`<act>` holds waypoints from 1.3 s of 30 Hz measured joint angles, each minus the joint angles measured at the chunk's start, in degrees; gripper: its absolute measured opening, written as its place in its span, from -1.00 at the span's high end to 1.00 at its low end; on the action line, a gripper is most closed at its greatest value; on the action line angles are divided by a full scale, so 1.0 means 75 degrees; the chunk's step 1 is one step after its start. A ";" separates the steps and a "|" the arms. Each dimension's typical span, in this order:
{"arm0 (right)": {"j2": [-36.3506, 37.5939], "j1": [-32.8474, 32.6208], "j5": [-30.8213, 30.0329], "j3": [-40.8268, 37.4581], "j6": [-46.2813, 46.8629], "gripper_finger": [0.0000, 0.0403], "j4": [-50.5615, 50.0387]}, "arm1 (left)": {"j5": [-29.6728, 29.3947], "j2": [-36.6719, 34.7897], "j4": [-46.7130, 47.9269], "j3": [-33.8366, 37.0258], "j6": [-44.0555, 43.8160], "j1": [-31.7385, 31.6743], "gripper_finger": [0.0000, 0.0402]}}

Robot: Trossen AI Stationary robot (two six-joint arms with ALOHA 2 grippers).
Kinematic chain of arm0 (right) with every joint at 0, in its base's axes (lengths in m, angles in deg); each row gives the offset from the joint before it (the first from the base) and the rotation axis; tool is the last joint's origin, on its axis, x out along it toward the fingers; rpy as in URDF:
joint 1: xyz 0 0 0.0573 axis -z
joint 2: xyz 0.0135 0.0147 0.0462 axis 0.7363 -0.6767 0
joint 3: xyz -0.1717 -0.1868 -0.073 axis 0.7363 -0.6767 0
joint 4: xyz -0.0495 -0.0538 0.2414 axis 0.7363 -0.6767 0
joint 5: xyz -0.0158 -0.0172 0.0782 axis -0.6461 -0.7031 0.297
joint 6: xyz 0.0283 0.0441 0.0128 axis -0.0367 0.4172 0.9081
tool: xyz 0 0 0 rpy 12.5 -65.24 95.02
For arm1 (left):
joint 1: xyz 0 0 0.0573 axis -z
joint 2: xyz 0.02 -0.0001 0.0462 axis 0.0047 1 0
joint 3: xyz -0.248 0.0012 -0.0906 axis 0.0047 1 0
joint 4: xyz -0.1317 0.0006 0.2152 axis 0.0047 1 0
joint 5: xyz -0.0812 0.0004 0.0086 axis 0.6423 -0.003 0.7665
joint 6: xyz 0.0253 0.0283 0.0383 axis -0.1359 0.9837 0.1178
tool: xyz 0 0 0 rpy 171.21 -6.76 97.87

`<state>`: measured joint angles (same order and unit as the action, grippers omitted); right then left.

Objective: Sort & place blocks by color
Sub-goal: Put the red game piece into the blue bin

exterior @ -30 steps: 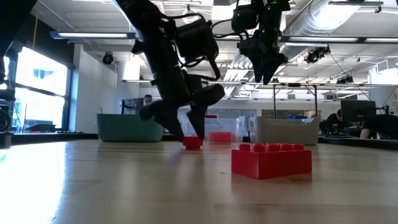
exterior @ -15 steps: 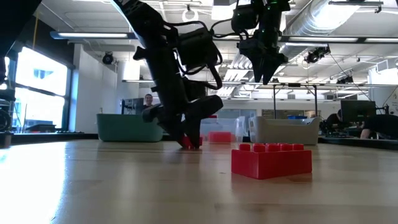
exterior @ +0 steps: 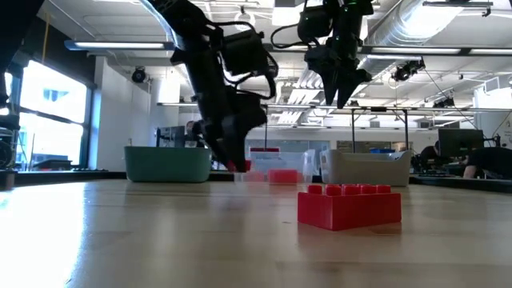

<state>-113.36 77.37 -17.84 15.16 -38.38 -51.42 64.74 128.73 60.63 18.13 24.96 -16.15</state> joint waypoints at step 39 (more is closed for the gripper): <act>0.0000 -0.2087 0.0840 0.0000 0.3018 0.07 -0.0084 | 0.0958 -0.1959 0.1752 -0.0009 0.2855 -0.5144 0.30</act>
<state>-113.36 61.72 -11.54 15.16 -15.75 -52.05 71.93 114.04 73.76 18.06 46.37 -54.74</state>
